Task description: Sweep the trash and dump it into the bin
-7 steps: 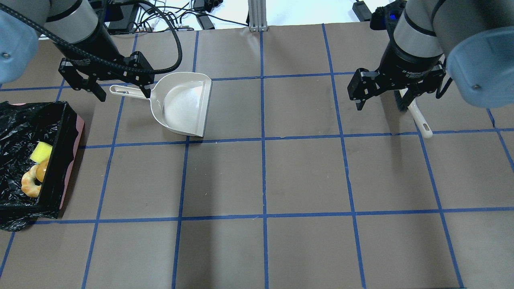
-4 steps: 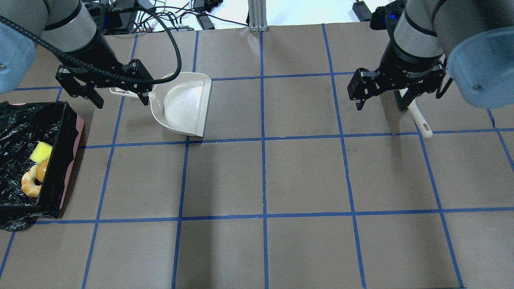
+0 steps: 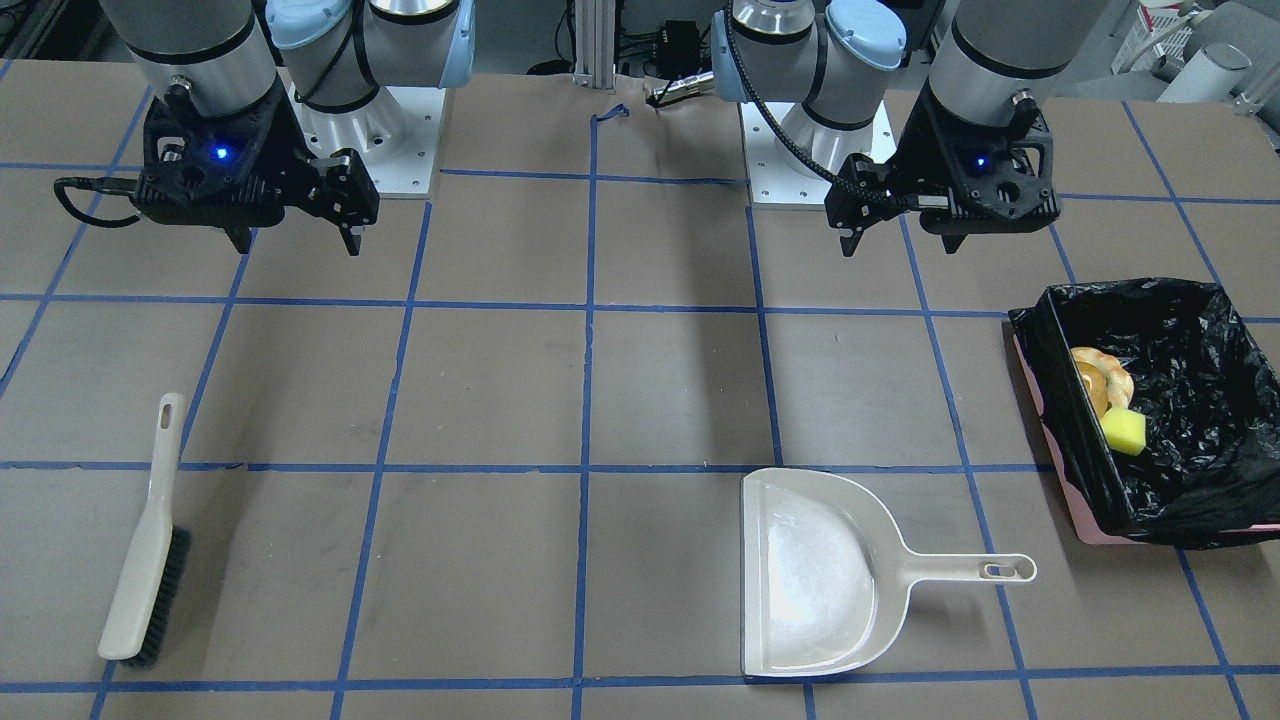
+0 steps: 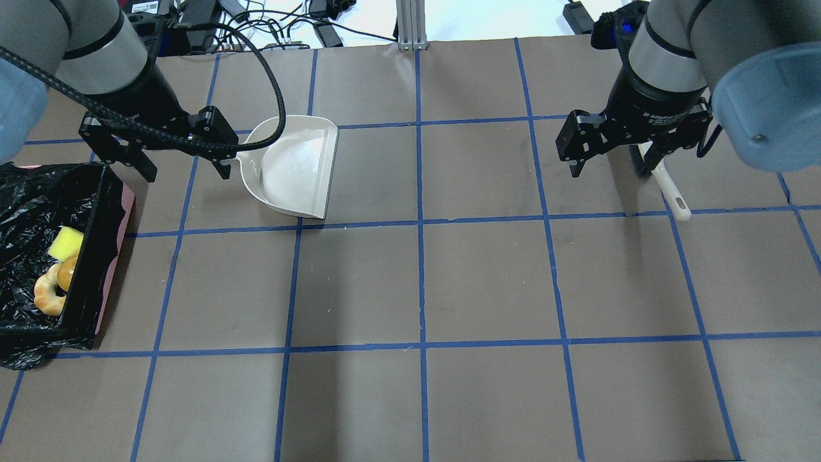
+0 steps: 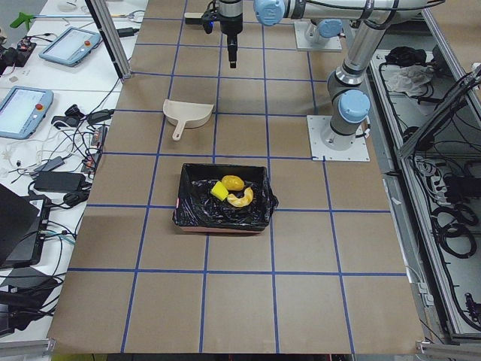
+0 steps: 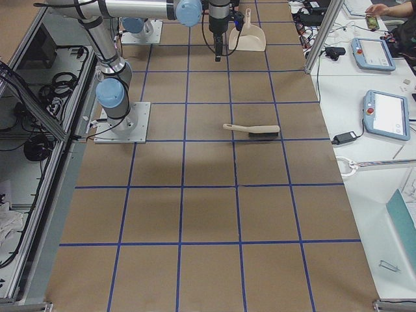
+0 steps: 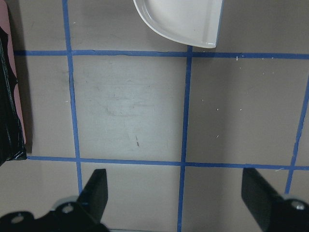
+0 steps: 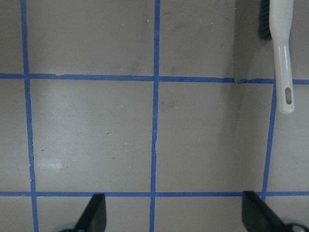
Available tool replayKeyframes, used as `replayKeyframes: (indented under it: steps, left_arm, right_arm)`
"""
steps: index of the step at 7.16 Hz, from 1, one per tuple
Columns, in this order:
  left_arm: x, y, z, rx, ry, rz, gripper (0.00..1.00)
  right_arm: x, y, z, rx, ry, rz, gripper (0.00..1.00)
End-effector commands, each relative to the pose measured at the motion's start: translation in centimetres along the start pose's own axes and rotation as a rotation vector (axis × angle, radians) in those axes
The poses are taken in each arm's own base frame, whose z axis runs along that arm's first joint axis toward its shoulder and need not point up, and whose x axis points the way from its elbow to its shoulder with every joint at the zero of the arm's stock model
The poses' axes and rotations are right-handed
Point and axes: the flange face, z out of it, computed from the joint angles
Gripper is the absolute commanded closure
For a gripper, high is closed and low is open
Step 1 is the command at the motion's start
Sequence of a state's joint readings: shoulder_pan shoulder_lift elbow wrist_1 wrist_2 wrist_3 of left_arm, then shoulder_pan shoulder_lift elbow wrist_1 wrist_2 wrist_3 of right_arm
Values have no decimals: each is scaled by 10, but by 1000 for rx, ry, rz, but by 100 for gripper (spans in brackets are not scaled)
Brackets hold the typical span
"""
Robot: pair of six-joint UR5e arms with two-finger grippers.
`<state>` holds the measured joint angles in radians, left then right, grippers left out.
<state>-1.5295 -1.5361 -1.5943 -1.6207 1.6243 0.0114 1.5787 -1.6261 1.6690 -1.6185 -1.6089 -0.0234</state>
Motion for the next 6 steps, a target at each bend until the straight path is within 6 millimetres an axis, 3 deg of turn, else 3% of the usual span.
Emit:
replayKeyframes:
  steps: [1, 5, 6]
  left_arm:
    - [0, 0, 0, 0, 0, 5, 0]
    - [0, 0, 0, 0, -2, 5, 0]
    - [-1, -1, 1, -1, -2, 4, 0]
  right_arm:
    - [-4, -1, 0, 8, -16, 10, 0]
    - [-5, 2, -2, 8, -25, 128, 0]
    - [2, -1, -1, 15, -4, 136, 0]
